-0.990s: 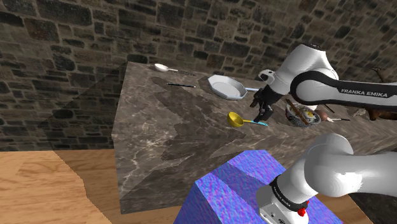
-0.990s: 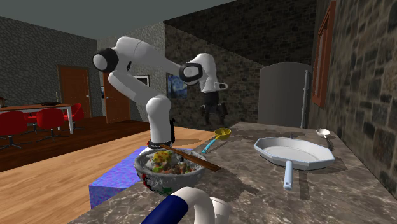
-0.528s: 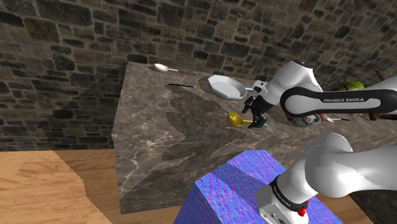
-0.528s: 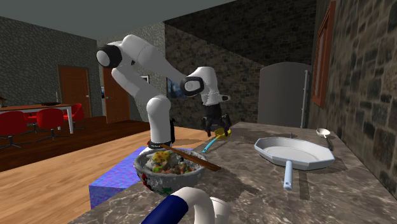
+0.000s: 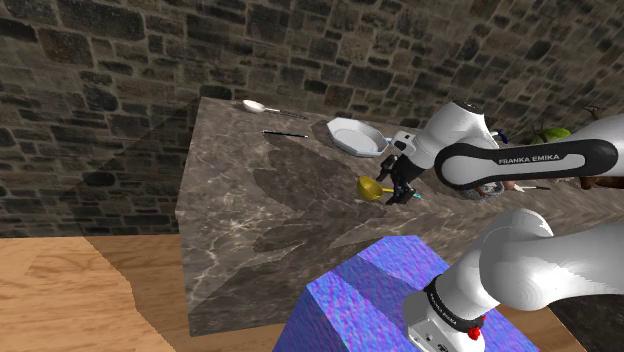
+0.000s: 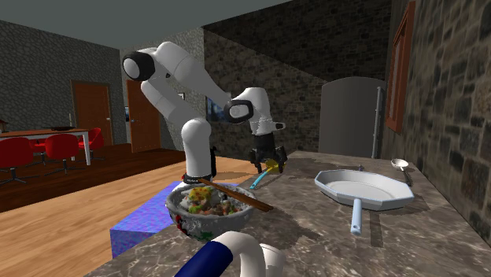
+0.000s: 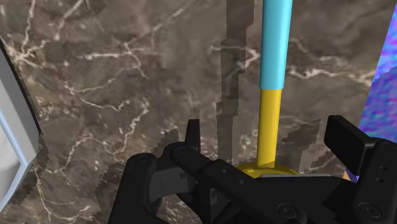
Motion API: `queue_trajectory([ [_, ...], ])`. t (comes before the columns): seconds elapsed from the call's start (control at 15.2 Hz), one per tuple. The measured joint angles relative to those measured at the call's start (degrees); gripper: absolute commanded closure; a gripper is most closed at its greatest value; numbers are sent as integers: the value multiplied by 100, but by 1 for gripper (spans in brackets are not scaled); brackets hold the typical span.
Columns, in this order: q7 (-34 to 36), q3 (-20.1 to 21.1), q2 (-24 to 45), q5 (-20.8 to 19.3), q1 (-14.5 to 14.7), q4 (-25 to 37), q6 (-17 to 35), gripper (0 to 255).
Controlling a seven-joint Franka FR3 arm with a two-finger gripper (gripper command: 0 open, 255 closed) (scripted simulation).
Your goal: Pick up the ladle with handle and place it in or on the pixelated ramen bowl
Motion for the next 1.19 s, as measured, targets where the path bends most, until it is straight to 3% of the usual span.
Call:
queue_trajectory([
  [0.13, 0, -1, 1, -1, 0, -1, 2, 0],
  [0.2, 0, -1, 1, -1, 0, -1, 2, 255],
  [0.86, 2, 9, -10, 12, 7, -3, -11, 255],
  [1.19, -19, 147, -344, 160, 43, 159, -488, 255],
])
